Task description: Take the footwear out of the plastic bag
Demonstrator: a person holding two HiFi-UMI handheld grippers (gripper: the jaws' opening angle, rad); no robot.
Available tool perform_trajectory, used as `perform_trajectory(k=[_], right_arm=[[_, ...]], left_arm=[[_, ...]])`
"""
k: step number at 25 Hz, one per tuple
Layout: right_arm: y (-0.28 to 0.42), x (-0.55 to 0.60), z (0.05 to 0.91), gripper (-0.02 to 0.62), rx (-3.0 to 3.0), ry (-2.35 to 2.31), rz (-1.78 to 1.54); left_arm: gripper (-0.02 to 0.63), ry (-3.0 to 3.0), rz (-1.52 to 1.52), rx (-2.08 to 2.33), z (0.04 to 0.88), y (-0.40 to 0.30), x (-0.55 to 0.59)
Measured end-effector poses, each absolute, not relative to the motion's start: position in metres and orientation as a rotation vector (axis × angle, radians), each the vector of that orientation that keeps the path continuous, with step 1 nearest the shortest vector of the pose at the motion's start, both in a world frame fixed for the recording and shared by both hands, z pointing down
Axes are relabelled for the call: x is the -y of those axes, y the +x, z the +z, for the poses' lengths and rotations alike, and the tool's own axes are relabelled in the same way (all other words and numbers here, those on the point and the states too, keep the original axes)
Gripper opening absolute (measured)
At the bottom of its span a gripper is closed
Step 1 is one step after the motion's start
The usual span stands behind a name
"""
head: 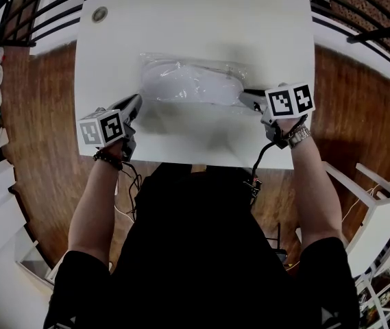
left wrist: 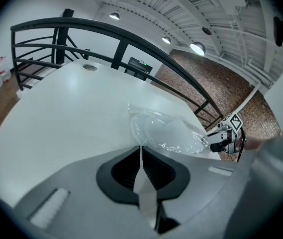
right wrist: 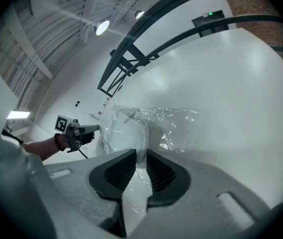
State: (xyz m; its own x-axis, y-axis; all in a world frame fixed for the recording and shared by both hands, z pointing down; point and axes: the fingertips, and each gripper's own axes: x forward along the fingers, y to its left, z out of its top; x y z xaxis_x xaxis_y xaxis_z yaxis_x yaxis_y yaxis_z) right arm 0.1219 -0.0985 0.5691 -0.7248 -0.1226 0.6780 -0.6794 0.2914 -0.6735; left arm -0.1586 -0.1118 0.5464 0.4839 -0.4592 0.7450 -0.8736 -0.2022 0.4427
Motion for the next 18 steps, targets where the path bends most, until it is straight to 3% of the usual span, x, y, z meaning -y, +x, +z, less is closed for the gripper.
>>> perform_trajectory(k=[18], right_arm=[[0.163,0.096,0.550,0.037,2.063,0.877,1.378]], left_arm=[[0.029,1.827,0.569,1.156,0.544,-0.170,0.110]])
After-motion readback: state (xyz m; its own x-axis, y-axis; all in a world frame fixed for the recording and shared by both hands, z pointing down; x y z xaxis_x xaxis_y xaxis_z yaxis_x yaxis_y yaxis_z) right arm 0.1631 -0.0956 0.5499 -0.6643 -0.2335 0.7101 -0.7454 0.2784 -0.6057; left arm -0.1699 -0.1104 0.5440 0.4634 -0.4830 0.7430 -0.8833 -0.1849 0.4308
